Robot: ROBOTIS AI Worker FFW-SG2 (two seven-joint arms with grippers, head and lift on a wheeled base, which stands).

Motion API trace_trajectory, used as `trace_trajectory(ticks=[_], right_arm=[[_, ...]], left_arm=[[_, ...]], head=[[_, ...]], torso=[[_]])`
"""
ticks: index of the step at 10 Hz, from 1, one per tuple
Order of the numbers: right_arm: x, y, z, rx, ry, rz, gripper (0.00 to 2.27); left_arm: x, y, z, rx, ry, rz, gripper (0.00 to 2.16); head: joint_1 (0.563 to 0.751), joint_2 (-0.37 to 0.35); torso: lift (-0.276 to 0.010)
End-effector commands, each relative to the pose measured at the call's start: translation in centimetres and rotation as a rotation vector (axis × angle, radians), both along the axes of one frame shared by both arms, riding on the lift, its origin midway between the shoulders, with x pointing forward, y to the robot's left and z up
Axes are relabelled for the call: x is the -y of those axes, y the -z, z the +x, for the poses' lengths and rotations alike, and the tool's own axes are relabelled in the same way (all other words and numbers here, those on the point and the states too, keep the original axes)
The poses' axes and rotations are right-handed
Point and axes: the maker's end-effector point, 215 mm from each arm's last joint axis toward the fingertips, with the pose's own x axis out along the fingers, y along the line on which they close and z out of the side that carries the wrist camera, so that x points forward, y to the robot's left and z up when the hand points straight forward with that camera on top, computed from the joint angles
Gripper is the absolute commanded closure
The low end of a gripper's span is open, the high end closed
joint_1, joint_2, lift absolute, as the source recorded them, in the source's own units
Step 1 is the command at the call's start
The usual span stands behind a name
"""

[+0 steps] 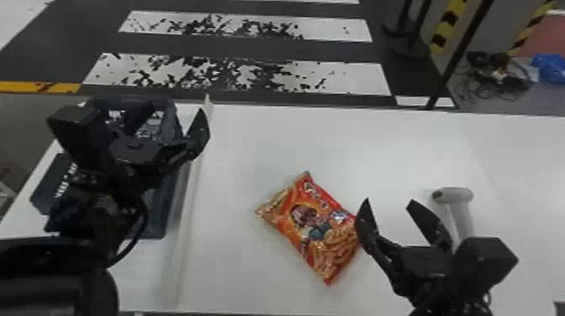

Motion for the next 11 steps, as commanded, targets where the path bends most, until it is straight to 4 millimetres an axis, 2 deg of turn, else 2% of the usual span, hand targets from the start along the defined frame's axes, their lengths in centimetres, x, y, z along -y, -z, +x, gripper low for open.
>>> trace_trajectory(ticks=[1,3,4,6,8,11], right_arm=[[0.1,2.9,0.3,-0.138,-0.024,0.046,0.15],[-0.2,5.0,0.7,-0.243,-0.061,0.123,0.16],[-0.1,5.9,0.9,-0.285,-0.071,0.163,0.16],[0.2,7.1,1.0,-0.343,-0.085,0.218,0.16],[0.4,9.1,0.6,-0.423,-0.115,0.369,0.16],[0.9,10.9,0.3,-0.498,-0.136,0.505,0.16]], left_arm=[[-3.9,-0.9,-1.6,0.048,-0.069,-0.003,0.05],[-7.0,-0.4,-3.7,0.032,-0.106,-0.039,0.06],[-7.6,-0.3,-4.5,0.028,-0.103,-0.067,0.07],[-7.6,0.2,-4.9,0.015,-0.098,-0.077,0.07],[-7.0,0.5,-5.0,0.001,-0.074,-0.101,0.08],[-6.7,1.0,-5.0,-0.015,-0.069,-0.107,0.08]], head=[[0.695,0.032],[0.695,0.087],[0.695,0.115],[0.695,0.139],[0.695,0.139],[0.695,0.126]], torso=[[-0.095],[-0.095],[-0.095],[-0.095],[-0.095],[-0.095]])
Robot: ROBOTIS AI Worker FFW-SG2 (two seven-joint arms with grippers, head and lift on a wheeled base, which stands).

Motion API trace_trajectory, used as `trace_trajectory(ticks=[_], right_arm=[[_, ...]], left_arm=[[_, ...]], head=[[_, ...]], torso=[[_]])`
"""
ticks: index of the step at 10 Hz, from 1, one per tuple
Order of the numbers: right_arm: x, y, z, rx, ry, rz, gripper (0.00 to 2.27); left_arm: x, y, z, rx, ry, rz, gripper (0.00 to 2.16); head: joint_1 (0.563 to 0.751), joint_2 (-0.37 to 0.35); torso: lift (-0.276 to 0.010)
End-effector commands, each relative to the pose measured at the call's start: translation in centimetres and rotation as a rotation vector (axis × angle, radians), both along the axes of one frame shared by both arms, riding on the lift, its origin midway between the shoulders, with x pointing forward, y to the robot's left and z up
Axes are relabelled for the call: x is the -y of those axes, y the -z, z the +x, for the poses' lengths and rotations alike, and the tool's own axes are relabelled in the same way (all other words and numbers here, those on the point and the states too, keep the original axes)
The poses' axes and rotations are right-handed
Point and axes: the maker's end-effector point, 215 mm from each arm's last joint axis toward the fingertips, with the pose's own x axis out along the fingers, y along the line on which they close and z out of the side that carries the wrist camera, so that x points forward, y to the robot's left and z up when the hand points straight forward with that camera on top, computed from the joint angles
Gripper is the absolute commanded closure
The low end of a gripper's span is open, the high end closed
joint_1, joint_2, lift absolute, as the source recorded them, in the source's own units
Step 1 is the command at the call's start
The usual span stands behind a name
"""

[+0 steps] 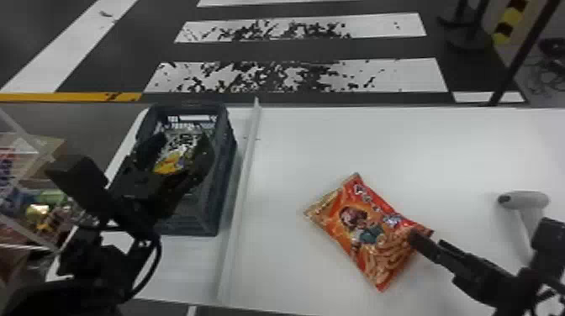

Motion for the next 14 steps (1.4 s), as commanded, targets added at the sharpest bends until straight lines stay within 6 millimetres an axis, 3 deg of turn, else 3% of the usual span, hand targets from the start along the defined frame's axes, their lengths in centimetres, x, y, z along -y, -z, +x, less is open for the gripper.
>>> trace_trajectory(ticks=[1,8,9,10,11,14], right_arm=[[0.3,0.8,0.3,-0.034,-0.001,0.039,0.16],[-2.0,1.7,2.2,-0.118,-0.047,0.23,0.2],[-2.1,1.9,2.3,-0.123,-0.051,0.242,0.6],[-2.3,2.0,2.4,-0.128,-0.058,0.257,1.52],[-2.0,2.4,2.1,-0.144,-0.053,0.263,2.22],[-1.6,0.1,2.4,-0.095,-0.043,0.346,2.25]], left_arm=[[0.1,0.3,-0.1,-0.008,0.001,-0.003,0.08],[0.2,0.7,-0.2,-0.02,0.004,-0.006,0.08],[0.2,0.9,-0.2,-0.024,0.004,-0.007,0.08],[0.2,1.2,-0.2,-0.032,0.004,-0.008,0.08],[0.1,1.6,-0.2,-0.042,0.002,-0.01,0.08],[0.0,1.7,-0.2,-0.046,0.0,-0.016,0.08]], head=[[0.695,0.124],[0.695,0.134],[0.695,0.136],[0.695,0.142],[0.695,0.146],[0.695,0.145]], torso=[[-0.095],[-0.095],[-0.095],[-0.095],[-0.095],[-0.095]])
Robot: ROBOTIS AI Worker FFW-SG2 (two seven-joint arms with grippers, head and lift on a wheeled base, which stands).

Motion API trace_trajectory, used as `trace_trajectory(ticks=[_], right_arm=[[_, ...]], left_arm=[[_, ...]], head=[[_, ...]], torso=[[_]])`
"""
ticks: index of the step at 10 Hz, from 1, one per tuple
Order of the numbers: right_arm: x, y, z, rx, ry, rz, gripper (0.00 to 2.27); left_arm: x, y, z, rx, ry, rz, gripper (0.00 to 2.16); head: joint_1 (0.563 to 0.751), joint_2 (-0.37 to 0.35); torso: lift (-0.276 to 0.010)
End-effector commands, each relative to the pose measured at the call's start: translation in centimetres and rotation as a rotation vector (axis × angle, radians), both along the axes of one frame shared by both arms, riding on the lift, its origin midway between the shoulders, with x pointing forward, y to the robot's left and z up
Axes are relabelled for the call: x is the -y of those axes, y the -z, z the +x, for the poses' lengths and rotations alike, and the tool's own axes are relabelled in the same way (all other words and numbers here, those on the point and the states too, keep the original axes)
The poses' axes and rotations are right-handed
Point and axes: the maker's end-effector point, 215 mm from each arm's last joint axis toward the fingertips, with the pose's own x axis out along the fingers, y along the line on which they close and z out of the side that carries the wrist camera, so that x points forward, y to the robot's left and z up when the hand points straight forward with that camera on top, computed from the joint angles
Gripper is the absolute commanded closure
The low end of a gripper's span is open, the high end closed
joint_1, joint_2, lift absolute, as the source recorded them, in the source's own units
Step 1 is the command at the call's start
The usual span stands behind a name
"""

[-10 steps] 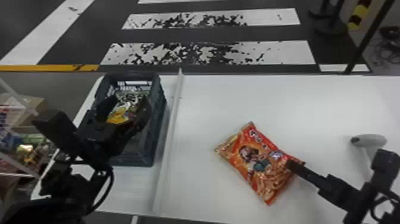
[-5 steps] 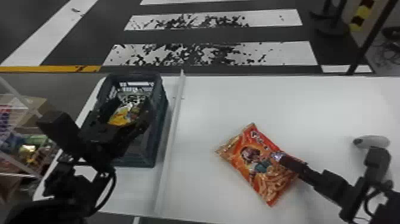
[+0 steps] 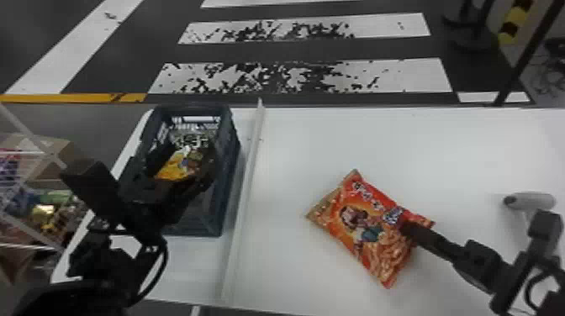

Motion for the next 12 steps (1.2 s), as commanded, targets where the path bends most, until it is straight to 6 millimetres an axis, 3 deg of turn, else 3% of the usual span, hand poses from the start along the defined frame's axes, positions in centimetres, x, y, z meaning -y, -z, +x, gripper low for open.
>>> trace_trajectory(ticks=[1,4,6,7,9,12], right_arm=[[0.6,-2.5,0.3,0.041,0.006,0.025,2.25],[4.4,-9.7,3.1,0.196,0.047,-0.155,2.25],[6.9,-13.7,5.2,0.375,0.088,-0.598,2.25],[6.3,-15.4,5.7,0.456,0.073,-0.779,2.25],[4.5,-15.7,6.6,0.578,0.012,-1.199,2.25],[-0.2,-10.7,5.3,0.706,-0.206,-1.705,2.25]], left_arm=[[-0.1,-0.1,0.0,0.002,-0.002,-0.009,0.08],[0.0,-0.4,0.0,0.005,-0.003,-0.015,0.08],[-0.1,-0.1,0.0,-0.005,-0.007,-0.017,0.08],[-0.1,0.1,0.0,-0.011,-0.007,-0.018,0.08],[0.0,0.1,0.0,-0.013,-0.005,-0.02,0.08],[0.0,0.4,0.0,-0.021,-0.005,-0.022,0.08]], head=[[0.695,0.143],[0.695,0.117],[0.695,0.079],[0.695,0.056],[0.695,0.053],[0.695,0.091]], torso=[[-0.095],[-0.095],[-0.095],[-0.095],[-0.095],[-0.095]])
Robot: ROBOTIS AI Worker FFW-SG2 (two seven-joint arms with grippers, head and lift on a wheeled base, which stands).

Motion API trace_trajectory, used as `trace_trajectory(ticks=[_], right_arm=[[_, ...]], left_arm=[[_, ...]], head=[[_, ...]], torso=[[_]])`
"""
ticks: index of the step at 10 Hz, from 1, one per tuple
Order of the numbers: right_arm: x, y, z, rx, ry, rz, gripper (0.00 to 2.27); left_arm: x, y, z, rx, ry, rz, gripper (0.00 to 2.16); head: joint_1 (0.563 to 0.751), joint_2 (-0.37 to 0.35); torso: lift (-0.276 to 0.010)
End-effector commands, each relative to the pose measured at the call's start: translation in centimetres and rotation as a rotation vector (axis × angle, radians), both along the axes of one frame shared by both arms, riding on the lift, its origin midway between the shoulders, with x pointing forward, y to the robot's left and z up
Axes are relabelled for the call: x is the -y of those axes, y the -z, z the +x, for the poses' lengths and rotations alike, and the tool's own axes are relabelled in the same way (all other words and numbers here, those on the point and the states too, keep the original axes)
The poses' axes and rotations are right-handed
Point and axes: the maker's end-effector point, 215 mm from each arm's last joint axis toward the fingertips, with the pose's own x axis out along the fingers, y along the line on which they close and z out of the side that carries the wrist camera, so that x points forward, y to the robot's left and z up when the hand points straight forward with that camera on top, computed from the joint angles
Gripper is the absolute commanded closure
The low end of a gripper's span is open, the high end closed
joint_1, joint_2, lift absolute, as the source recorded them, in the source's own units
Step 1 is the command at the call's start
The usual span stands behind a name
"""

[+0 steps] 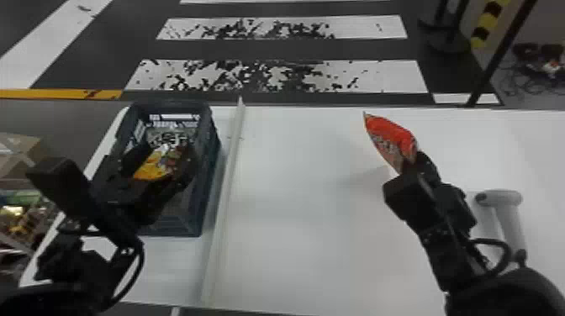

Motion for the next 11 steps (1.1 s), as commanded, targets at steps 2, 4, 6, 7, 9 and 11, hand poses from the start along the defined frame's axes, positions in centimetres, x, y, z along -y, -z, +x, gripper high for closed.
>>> trace_trajectory(ticks=[2,4,6,7,9,11], right_arm=[[-3.3,5.4,-2.6,-0.055,-0.103,-0.289,2.08],[-4.0,8.3,-5.1,-0.111,-0.136,-0.428,1.69],[-5.7,9.9,-7.2,-0.144,-0.185,-0.435,0.06],[-6.4,9.6,-7.6,-0.156,-0.192,-0.388,0.0],[-7.3,8.1,-7.9,-0.228,-0.202,-0.142,0.05],[-7.3,4.8,-7.2,-0.24,-0.186,0.085,0.06]], left_arm=[[0.1,0.2,0.1,-0.004,0.0,-0.005,0.08],[0.0,0.2,0.2,-0.004,-0.001,-0.005,0.08],[0.0,0.3,0.3,-0.006,-0.002,-0.008,0.08],[0.0,0.3,0.4,-0.006,-0.002,-0.01,0.08],[0.0,0.5,0.4,-0.009,-0.002,-0.012,0.08],[-0.1,0.5,0.4,-0.008,-0.003,-0.013,0.08]], head=[[0.695,0.129],[0.695,0.162],[0.695,0.185],[0.695,0.193],[0.695,0.218],[0.695,0.227]], torso=[[-0.095],[-0.095],[-0.095],[-0.095],[-0.095],[-0.095]])
